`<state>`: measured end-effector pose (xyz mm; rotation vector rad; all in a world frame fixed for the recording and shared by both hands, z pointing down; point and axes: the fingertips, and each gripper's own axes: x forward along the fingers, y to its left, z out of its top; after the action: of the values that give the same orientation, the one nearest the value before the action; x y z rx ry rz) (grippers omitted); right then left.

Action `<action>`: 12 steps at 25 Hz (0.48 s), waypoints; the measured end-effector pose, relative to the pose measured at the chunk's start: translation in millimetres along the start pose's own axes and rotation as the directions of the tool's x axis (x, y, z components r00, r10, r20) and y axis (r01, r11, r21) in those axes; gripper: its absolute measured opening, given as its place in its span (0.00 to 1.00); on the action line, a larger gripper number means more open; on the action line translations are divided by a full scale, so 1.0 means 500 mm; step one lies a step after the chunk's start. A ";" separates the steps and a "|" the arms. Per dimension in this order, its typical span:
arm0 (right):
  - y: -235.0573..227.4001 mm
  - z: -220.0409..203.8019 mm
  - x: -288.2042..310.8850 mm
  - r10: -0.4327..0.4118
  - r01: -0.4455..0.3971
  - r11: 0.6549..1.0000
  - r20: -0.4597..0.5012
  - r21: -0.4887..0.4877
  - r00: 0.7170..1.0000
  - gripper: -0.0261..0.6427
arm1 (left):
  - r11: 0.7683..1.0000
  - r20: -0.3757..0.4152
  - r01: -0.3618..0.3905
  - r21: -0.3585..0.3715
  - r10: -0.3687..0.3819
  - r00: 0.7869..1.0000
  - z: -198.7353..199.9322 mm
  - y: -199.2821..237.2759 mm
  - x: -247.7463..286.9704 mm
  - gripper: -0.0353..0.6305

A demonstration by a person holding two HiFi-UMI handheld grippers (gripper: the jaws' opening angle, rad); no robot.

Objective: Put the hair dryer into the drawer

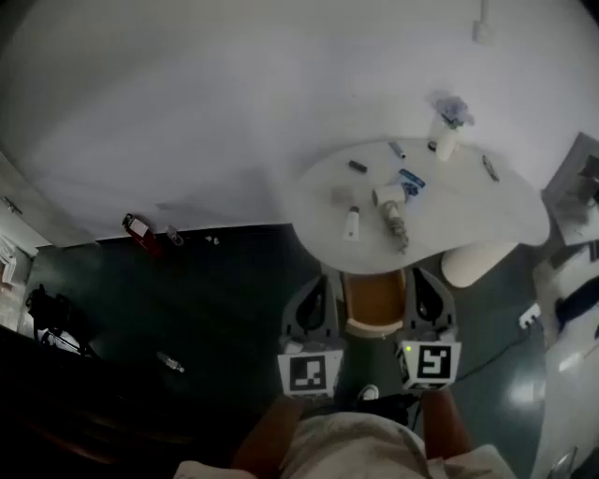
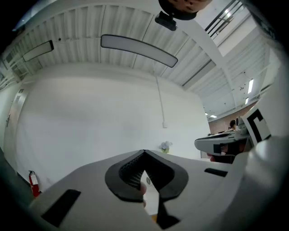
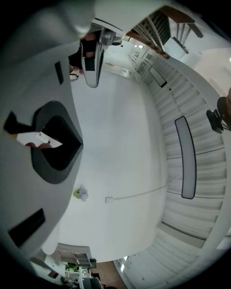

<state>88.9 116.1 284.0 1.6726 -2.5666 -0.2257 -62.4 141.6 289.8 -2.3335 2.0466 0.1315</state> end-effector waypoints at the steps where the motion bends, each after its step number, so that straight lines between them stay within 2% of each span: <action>1: -0.003 -0.001 0.000 0.001 -0.001 1.000 -0.002 0.005 1.000 0.04 | 1.000 0.003 0.000 0.004 0.000 1.000 0.001 -0.004 0.001 0.05; 12: -0.049 -0.016 -0.009 0.008 -0.008 1.000 -0.013 0.016 1.000 0.04 | 1.000 0.001 -0.007 0.028 0.007 1.000 0.000 -0.048 0.015 0.05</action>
<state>114.2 109.7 288.1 1.6627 -2.5723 -0.1941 -37.9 137.4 288.4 -2.3103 2.0424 0.1028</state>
